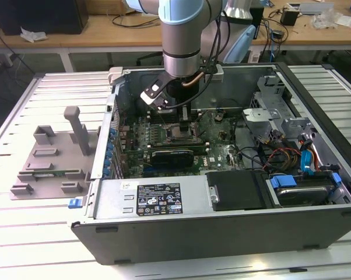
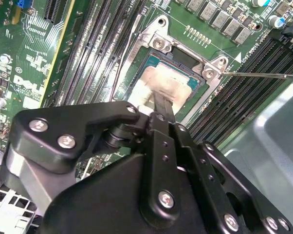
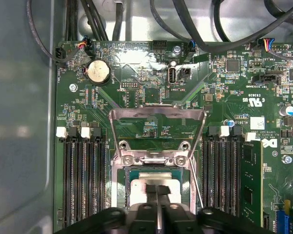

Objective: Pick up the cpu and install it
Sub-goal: 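Place the cpu into insertion slot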

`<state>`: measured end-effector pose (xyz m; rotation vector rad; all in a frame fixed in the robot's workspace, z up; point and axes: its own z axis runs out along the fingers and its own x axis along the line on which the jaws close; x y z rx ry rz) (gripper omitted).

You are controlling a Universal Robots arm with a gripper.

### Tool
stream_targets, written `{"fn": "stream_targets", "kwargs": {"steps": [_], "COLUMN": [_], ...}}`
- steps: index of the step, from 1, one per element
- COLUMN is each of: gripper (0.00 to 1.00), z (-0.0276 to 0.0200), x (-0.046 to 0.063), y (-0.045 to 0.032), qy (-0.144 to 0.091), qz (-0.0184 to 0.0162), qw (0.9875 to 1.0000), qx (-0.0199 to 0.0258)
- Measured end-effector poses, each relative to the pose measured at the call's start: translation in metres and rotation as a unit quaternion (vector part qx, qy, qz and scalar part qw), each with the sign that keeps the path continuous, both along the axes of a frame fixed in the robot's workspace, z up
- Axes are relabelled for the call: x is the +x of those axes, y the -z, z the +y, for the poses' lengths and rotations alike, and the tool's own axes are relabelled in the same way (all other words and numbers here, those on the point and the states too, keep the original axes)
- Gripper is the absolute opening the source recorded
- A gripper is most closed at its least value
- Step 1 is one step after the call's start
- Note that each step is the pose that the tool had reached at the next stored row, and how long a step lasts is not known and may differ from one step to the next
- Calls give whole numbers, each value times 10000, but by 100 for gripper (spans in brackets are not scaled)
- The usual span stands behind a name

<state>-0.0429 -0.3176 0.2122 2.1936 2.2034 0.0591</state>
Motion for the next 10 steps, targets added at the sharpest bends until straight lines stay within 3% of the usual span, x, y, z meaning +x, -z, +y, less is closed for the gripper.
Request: {"fn": "stream_targets", "kwargs": {"steps": [3, 4, 5, 6, 10], "gripper": [11, 11, 11, 11, 11], "z": [0, 0, 0, 0, 0], "x": [0, 4, 6, 6, 4], "y": [-1, 0, 3, 6, 41], "qy": [0, -1, 0, 0, -1], "qz": [0, 51, 102, 116, 116], "qw": [10000, 9999, 9999, 9998, 9999], "qx": [-4, -89, -130, -149, -124]}}
